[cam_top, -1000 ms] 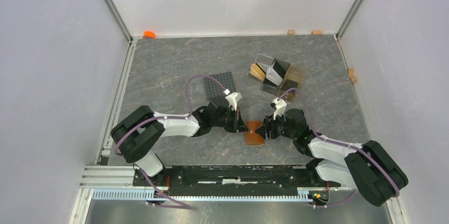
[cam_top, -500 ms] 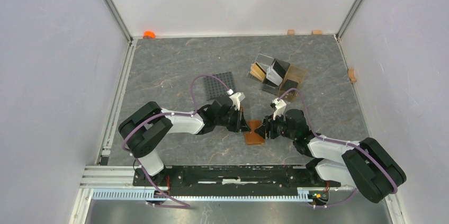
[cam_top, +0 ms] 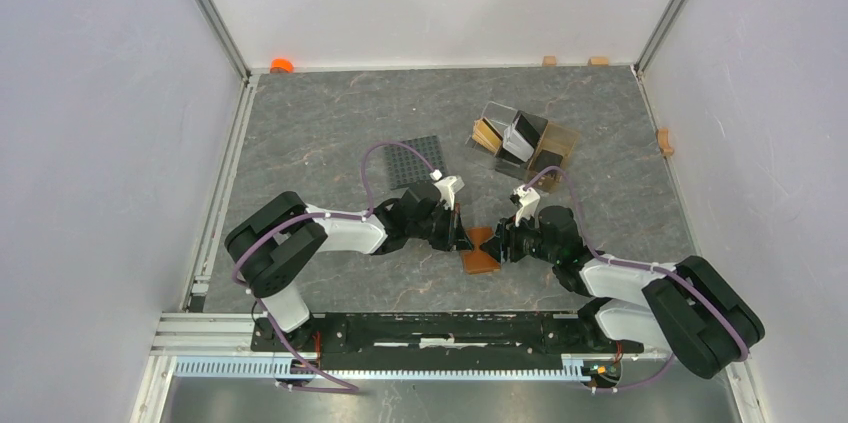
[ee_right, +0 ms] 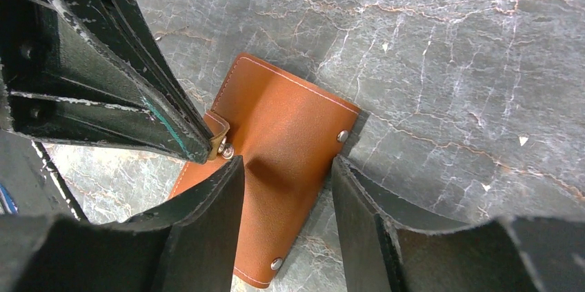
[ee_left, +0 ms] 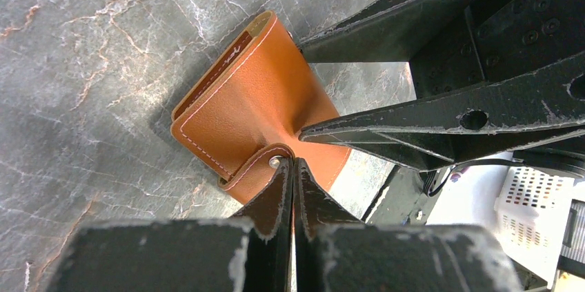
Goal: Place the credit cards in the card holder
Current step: Close the card holder at the center of the board.
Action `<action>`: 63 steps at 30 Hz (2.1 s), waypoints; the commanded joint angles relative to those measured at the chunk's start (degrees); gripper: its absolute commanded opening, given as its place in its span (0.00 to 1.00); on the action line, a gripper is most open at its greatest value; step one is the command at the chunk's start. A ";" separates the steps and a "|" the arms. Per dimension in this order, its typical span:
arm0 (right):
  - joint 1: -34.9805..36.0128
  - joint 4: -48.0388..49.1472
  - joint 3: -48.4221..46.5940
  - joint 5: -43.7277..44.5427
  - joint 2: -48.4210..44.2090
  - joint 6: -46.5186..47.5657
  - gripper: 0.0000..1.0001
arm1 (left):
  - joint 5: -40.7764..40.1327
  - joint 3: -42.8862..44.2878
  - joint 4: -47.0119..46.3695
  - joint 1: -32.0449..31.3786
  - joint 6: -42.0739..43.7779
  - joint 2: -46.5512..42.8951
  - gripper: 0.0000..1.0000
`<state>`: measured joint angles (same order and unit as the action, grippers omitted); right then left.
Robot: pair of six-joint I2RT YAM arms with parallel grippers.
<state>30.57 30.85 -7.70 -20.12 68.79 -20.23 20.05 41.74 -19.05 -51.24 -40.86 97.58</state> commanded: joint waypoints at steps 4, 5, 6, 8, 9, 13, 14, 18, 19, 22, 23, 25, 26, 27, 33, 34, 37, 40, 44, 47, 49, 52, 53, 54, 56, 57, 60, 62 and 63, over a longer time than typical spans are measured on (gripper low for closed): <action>0.02 -5.81 1.51 -0.78 2.44 -0.29 0.55 | 1.22 0.76 -0.99 -0.51 0.48 -0.47 0.02; 0.02 -5.76 1.47 -0.81 2.55 -0.34 0.55 | 1.06 0.63 -0.99 -0.50 0.52 -0.66 0.02; -0.03 -5.67 1.38 -0.95 2.73 -0.34 0.55 | 1.00 0.55 -0.99 -0.52 0.51 -0.86 0.02; 0.01 -5.69 1.31 -0.89 2.88 -0.42 0.55 | 0.87 0.41 -0.95 -0.52 0.43 -1.15 0.02; 0.01 -5.57 1.29 -0.90 2.85 -0.35 0.55 | 0.89 0.35 -0.99 -0.52 0.39 -1.28 0.02; 0.02 -5.62 1.30 -0.84 3.14 -0.31 0.55 | 0.88 -0.05 -0.95 -0.50 0.17 -1.71 0.02; 0.02 -5.63 1.29 -0.77 3.23 -0.42 0.55 | 0.86 -0.11 -0.97 -0.52 0.07 -1.74 0.02; 0.02 -5.49 1.26 -0.72 3.52 -0.33 0.55 | 1.12 -0.51 -0.91 -0.61 -0.34 -1.70 0.02; -0.05 -5.54 1.20 -0.75 3.55 -0.33 0.55 | 1.13 -0.73 -0.90 -0.65 -0.51 -1.83 0.02; 0.02 -5.54 1.23 -0.77 3.63 -0.34 0.54 | 0.76 -1.34 -0.90 -0.86 -0.74 -2.68 0.02; 0.02 -5.54 1.20 -0.74 3.63 -0.34 0.54 | 0.50 -1.64 -0.90 -0.86 -0.76 -3.05 0.02; 0.02 -5.45 1.20 -0.78 3.78 -0.29 0.54 | 0.00 -1.85 -0.64 -0.87 -0.71 -3.48 0.02; 0.02 -5.38 1.21 -0.81 3.77 -0.34 0.54 | 0.07 -1.84 -0.64 -0.88 -0.62 -3.42 0.02; 0.02 -5.39 1.20 -0.83 3.86 -0.37 0.55 | 0.16 -1.78 -0.62 -0.83 -0.63 -3.28 0.02; 0.02 -5.34 1.27 -0.89 3.90 -0.34 0.54 | 0.36 -0.74 -0.64 -0.96 -0.32 -2.28 0.02; 0.02 -5.29 1.29 -0.95 3.89 -0.33 0.55 | 0.34 -0.65 -0.64 -0.96 -0.28 -2.17 0.02; 0.02 -5.36 1.29 -1.02 3.89 -0.32 0.54 | 0.60 -0.24 -0.64 -0.92 -0.23 -1.58 0.02; 0.02 -5.27 1.29 -1.09 3.89 -0.31 0.54 | 0.57 -0.07 -0.64 -0.91 -0.10 -1.05 0.02; 0.02 -5.21 1.29 -1.16 3.89 -0.30 0.54 | 0.51 0.34 -0.64 -0.96 0.15 -0.21 0.02; -0.01 -5.18 1.33 -1.20 3.94 -0.34 0.54 | 0.36 0.68 -0.70 -0.96 0.16 0.28 0.02; 0.02 -5.19 1.31 -1.17 4.05 -0.30 0.54 | 0.29 0.55 -1.39 -0.96 -0.01 0.51 0.02; 0.01 -5.10 1.29 -1.33 4.17 -0.27 0.54 | 0.16 0.55 -1.61 -0.96 -0.04 0.99 0.02; 0.02 -5.10 1.29 -1.38 4.15 -0.34 0.54 | 0.21 0.48 -1.74 -0.96 -0.10 1.19 0.02; -0.02 -5.10 1.29 -1.40 4.16 -0.34 0.54 | 0.21 0.45 -1.82 -0.96 -0.23 1.38 0.02; 0.02 -5.10 1.29 -1.35 4.18 -0.32 0.54 | 0.17 0.28 -2.12 -0.95 -0.41 1.62 0.02; 0.02 -5.09 1.37 -1.34 4.09 -0.30 0.54 | 0.21 0.28 -2.13 -0.96 -0.45 1.75 0.02; 0.02 -5.23 1.30 -1.37 4.07 -0.33 0.54 | 0.18 0.04 -2.13 -0.96 -0.67 1.91 0.02; 0.00 -5.27 1.29 -1.33 3.99 -0.33 0.54 | 0.01 -0.27 -2.13 -0.94 -0.88 1.98 0.02; -0.03 -5.26 1.31 -1.34 3.99 -0.34 0.54 | -0.16 -0.55 -2.18 -0.96 -0.97 1.91 0.02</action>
<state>30.48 33.69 -7.75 -21.02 71.11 -20.32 20.10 40.88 -20.27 -51.90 -41.01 97.91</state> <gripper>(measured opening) 0.544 0.029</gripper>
